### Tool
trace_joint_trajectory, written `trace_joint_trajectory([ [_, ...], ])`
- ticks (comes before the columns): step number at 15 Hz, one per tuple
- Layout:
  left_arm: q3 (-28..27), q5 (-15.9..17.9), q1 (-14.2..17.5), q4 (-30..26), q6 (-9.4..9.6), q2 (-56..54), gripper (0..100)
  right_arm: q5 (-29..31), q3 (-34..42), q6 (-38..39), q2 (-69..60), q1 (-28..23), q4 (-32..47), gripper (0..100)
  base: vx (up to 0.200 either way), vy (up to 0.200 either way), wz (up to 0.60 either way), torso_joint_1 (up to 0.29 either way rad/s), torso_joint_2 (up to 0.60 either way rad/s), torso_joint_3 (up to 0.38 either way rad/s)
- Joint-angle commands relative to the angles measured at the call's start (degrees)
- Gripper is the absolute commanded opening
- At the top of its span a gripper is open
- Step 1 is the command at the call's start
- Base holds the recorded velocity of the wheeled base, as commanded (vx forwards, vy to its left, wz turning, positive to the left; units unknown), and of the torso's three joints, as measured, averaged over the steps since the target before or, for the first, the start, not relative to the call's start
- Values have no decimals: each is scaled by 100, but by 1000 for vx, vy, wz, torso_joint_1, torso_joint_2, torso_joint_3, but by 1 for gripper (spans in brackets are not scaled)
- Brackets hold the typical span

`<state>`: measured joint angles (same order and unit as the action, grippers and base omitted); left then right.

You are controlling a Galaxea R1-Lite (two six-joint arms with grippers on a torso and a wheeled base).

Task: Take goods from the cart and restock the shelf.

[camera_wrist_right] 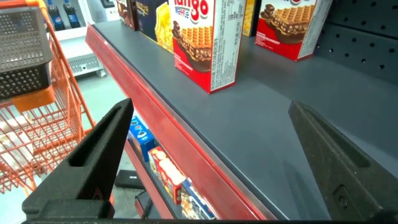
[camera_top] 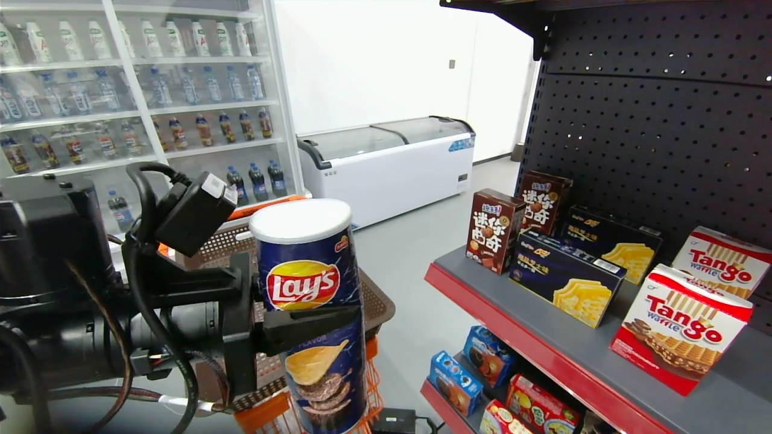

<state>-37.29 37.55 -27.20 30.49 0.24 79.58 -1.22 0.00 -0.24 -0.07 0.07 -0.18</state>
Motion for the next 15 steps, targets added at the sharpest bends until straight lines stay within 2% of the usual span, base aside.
trace_joint_trajectory([
  [1,-6,7,-5,1,2,-83,0,-1,0,-2,7,1,1,100,0,0,0,0,0,0],
  [4,11,33,-66,1,11,-153,0,-1,0,-2,7,1,1,100,0,0,0,0,0,0],
  [12,20,33,-119,-8,11,-206,0,-1,0,-2,7,1,1,100,0,0,-600,1,1,7],
  [13,11,33,-260,-8,11,-224,0,-1,0,-2,7,1,1,100,0,0,-600,-2,7,-2],
  [15,20,33,-348,-8,11,-241,0,-1,0,-2,7,1,1,100,0,0,-600,5,10,5],
])
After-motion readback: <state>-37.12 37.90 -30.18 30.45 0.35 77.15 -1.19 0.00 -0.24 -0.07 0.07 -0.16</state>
